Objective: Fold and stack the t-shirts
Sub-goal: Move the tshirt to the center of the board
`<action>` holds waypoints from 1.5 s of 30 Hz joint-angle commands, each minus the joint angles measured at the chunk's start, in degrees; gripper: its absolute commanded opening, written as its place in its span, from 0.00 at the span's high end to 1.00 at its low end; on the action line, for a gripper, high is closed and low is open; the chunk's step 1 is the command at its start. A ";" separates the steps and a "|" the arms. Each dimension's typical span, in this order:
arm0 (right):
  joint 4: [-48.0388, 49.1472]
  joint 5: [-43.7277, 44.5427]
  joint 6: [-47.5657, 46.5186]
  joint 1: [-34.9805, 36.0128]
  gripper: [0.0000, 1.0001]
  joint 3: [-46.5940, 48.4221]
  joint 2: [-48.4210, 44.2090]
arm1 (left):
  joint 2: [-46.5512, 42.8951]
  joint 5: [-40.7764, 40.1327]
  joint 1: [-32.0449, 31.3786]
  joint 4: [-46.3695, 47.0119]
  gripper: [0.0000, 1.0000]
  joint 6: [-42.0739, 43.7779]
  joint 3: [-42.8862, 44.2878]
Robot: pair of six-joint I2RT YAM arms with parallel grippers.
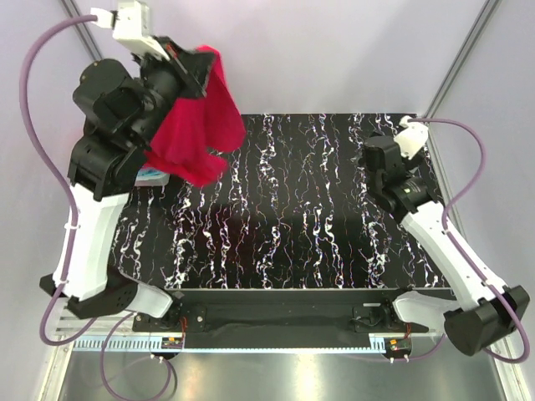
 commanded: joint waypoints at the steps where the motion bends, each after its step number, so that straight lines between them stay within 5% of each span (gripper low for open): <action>1: -1.54 3.72 2.63 -0.08 0.11 -0.35 -2.77 | -0.33 17.90 -3.20 -2.04 1.00 3.82 -5.49; 9: -2.33 3.80 2.72 0.01 0.12 -2.02 -5.14 | 1.25 21.90 -16.03 -2.39 1.00 8.31 -14.98; 12: -2.77 4.59 2.63 -0.17 0.11 -2.28 -6.28 | -0.15 12.51 -18.58 -1.95 1.00 6.04 -20.25; 18: -2.68 2.23 3.51 -0.08 0.11 -3.25 -6.73 | -8.57 -22.25 -18.94 5.07 1.00 -3.89 -35.19; 21: -2.68 0.39 3.95 -0.08 0.11 -3.95 -6.29 | -12.53 -31.08 -18.94 9.99 1.00 -6.44 -40.47; 25: -1.98 -3.13 2.29 -0.08 0.11 -4.39 -5.41 | -16.76 -33.40 -18.94 16.40 1.00 -4.79 -44.60; 35: 9.52 -32.29 -4.92 -0.08 0.04 -10.89 0.47 | -16.76 -27.94 -19.03 14.32 1.00 -1.61 -37.66; 39: 13.92 -48.71 -5.63 -0.08 0.03 -11.52 4.95 | -20.88 -35.91 -18.94 11.86 1.00 -6.35 -41.43; 45: 18.32 -56.83 -3.78 0.01 0.03 -14.32 8.04 | -26.87 -48.57 -18.94 5.47 1.00 -16.25 -50.58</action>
